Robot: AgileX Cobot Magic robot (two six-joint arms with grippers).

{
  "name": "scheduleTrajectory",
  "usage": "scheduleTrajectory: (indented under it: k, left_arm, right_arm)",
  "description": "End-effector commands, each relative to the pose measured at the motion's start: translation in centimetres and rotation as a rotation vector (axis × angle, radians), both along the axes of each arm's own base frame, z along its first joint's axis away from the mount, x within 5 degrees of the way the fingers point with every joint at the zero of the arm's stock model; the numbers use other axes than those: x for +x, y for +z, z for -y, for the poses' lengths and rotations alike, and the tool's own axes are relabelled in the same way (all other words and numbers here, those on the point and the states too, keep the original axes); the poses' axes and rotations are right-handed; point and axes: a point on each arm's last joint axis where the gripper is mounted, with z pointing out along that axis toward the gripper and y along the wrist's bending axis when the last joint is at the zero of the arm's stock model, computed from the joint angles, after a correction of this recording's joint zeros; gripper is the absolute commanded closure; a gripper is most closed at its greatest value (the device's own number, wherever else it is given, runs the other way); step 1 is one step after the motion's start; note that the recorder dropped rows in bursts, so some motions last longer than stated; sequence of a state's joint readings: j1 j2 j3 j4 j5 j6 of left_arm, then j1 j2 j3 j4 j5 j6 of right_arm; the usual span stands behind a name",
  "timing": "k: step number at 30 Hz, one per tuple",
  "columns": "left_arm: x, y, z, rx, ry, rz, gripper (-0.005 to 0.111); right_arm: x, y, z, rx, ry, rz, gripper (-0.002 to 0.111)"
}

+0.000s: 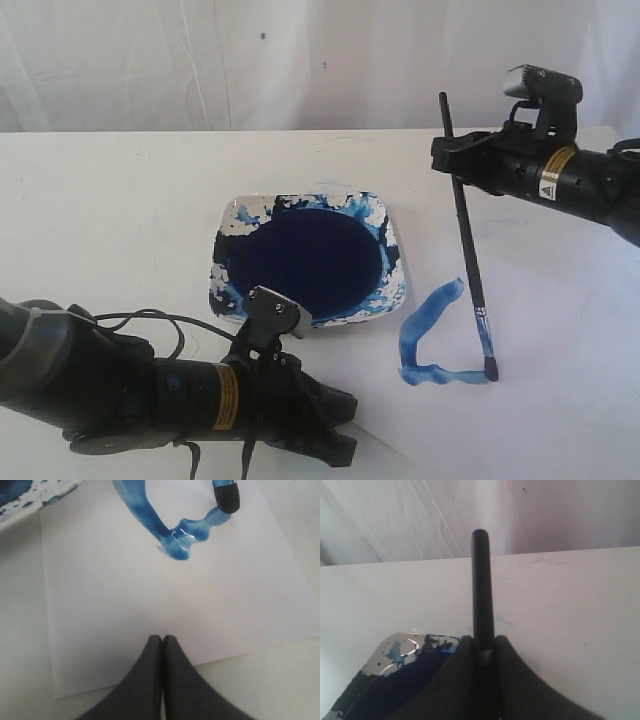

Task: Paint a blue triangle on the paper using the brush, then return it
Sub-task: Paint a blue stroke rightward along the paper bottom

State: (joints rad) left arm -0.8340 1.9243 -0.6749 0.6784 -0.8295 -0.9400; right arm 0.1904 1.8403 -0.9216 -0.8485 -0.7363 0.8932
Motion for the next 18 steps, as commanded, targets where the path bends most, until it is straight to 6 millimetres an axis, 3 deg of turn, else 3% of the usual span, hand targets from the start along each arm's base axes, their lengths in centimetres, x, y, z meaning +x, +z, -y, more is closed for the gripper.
scheduleTrajectory:
  k: [1, 12, 18]
  left_arm:
    - [-0.5, -1.2, -0.7, 0.113, -0.03, -0.016, 0.107]
    - [-0.5, -1.2, -0.7, 0.113, -0.03, -0.016, 0.107]
    - [-0.5, -1.2, -0.7, 0.113, -0.03, -0.016, 0.107]
  right_arm:
    - [0.3, 0.1, 1.7, -0.058, -0.058, 0.003, 0.108]
    - [1.0, 0.1, 4.8, -0.056, -0.15, -0.002, 0.108]
    - [1.1, 0.7, 5.0, 0.013, -0.156, 0.022, 0.108]
